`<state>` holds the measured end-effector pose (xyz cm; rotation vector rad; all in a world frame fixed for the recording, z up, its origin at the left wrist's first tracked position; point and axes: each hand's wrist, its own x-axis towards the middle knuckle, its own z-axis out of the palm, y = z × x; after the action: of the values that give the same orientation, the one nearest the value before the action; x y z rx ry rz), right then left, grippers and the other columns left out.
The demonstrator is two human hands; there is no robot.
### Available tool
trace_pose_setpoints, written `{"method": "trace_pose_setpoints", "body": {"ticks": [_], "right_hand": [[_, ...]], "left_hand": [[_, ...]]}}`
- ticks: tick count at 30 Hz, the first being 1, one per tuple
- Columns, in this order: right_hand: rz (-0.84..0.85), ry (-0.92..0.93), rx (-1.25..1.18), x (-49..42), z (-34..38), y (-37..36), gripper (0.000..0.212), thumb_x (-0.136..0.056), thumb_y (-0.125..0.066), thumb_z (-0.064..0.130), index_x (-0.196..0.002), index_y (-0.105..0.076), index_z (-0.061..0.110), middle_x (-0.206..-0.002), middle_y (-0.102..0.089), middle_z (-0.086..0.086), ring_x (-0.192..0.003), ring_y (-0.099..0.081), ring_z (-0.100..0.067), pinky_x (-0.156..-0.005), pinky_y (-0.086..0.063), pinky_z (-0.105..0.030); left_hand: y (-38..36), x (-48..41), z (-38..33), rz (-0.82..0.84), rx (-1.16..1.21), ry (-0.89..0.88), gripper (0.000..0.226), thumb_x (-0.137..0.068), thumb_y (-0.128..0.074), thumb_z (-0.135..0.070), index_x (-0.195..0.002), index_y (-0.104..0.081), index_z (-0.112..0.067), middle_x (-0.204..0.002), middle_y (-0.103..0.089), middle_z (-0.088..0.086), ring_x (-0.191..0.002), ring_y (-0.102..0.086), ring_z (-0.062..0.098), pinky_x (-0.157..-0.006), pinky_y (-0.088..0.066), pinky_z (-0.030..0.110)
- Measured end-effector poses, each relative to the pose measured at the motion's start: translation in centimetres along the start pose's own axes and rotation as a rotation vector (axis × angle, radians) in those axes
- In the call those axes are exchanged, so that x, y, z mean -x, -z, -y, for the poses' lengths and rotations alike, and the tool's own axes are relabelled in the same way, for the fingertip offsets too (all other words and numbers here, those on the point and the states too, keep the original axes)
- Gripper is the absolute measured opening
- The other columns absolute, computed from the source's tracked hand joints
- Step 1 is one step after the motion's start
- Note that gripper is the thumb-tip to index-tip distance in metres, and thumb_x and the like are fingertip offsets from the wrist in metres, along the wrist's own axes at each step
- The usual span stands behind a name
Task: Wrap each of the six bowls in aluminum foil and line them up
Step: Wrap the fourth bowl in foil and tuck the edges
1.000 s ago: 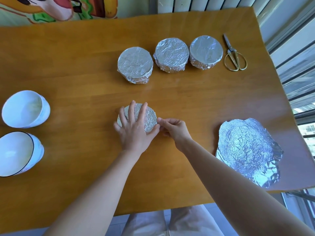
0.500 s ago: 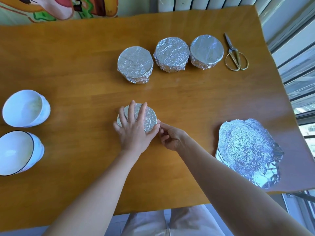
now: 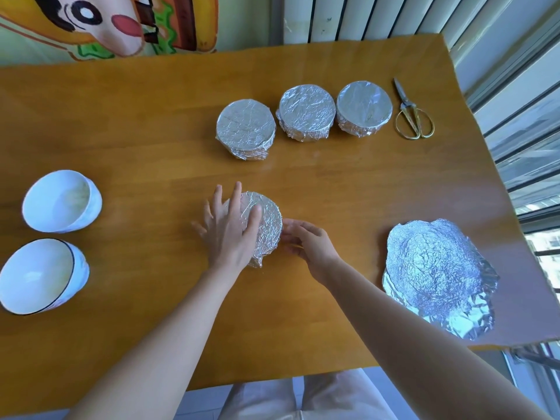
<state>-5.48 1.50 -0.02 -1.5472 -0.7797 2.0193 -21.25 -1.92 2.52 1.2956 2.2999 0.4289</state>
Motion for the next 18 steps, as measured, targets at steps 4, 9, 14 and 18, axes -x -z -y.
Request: {"method": "trace_pose_setpoints", "body": {"ticks": [4,9,14,18], "right_hand": [[0.038,0.034,0.012,-0.3,-0.3,-0.2,0.023,-0.094,-0.056,0.01,-0.11,-0.072,0.006,-0.099,-0.071,-0.008,-0.092,-0.062,-0.018,-0.083,-0.05,-0.03],[0.042,0.022,-0.117,-1.3,1.1,-1.1,0.026,-0.094,-0.058,0.006,-0.12,-0.06,0.006,-0.093,-0.073,-0.004,-0.087,-0.067,-0.016,-0.092,-0.05,-0.031],[0.105,0.072,-0.072,-1.7,1.7,-1.5,0.029,-0.098,-0.053,0.006,-0.127,-0.055,0.009,-0.115,-0.069,-0.009,-0.107,-0.064,-0.02,-0.099,-0.049,-0.031],[-0.059,0.254,0.127,-0.3,0.6,-0.1,0.027,-0.092,-0.049,-0.008,-0.109,-0.062,0.007,-0.099,-0.064,0.003,-0.085,-0.061,0.001,-0.081,-0.046,-0.012]], "left_hand": [[0.0,0.8,1.2,-0.009,0.19,0.068,0.069,-0.1,-0.039,-0.052,-0.158,-0.019,-0.02,-0.147,-0.038,0.01,-0.133,-0.041,0.03,-0.105,-0.035,0.04],[0.4,2.0,2.0,-0.085,0.135,0.192,0.072,-0.099,-0.037,-0.057,-0.152,-0.029,-0.01,-0.144,-0.043,0.017,-0.126,-0.048,0.037,-0.099,-0.04,0.043],[1.0,2.4,3.3,-0.181,0.061,0.202,0.099,-0.077,-0.021,-0.079,-0.146,-0.037,-0.008,-0.14,-0.042,0.02,-0.128,-0.04,0.039,-0.102,-0.032,0.05],[0.6,1.8,2.7,-0.057,-0.041,-0.234,0.095,-0.075,-0.037,-0.082,-0.154,-0.027,-0.029,-0.162,-0.015,0.006,-0.148,-0.013,0.035,-0.115,-0.013,0.061]]}}
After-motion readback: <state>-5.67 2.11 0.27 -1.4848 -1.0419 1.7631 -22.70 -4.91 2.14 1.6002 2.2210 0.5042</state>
